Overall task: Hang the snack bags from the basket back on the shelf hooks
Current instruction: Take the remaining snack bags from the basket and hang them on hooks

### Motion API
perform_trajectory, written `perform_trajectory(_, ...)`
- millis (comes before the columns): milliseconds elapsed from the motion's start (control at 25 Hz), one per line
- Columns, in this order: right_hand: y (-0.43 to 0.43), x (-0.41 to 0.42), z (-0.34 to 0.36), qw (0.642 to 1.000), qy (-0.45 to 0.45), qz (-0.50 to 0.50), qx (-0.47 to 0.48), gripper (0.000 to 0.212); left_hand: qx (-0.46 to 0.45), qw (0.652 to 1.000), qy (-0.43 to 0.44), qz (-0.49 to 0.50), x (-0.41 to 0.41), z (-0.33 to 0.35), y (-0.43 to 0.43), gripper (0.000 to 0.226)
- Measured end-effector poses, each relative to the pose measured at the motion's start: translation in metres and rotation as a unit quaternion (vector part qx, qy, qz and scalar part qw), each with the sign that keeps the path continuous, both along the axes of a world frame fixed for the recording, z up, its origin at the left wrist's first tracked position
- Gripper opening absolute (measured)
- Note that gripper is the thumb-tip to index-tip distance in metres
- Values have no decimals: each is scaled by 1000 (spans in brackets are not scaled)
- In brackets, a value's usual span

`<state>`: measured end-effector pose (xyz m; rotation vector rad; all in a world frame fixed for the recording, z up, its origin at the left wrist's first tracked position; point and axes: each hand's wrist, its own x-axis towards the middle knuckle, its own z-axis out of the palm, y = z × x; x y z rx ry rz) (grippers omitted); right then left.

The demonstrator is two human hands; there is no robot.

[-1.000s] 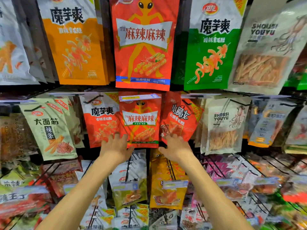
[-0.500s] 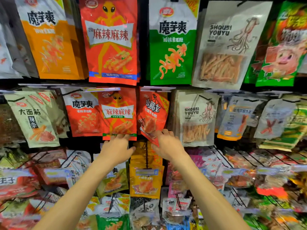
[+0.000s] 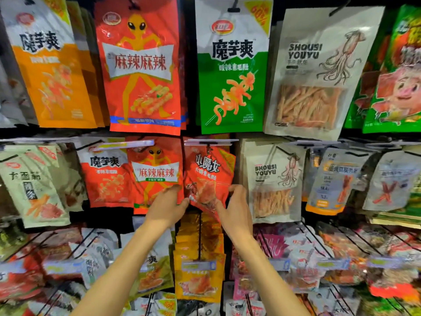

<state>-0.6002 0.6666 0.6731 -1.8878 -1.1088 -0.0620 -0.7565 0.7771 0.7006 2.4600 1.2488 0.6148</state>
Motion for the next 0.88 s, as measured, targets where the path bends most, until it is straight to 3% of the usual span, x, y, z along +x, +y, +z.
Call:
perform_trajectory(120,17,14,-10,995,66,7,77,45,-14,997,-81,-6,14,-6,13,51)
perform_trajectory(240,37,26,-21,988,117,10,96,59,-34,982,-185,-4,26,-14,25,35)
perform_trajectory(400,52,41,-26,976,196,65,62,40,-78,960,-270,0,35,-27,43,55)
perform_trajectory(560,64,49,-32,967,207,126,85,28,-66,952,-298,0,44,-37,52,61)
perform_trajectory(760,55,65,-35,971,182,116,103,42,-90,941,-326,1,51,-45,64,77)
perform_trajectory(880,51,72,-31,966,190,133,116,36,-129,928,-348,-9,51,-43,61,51)
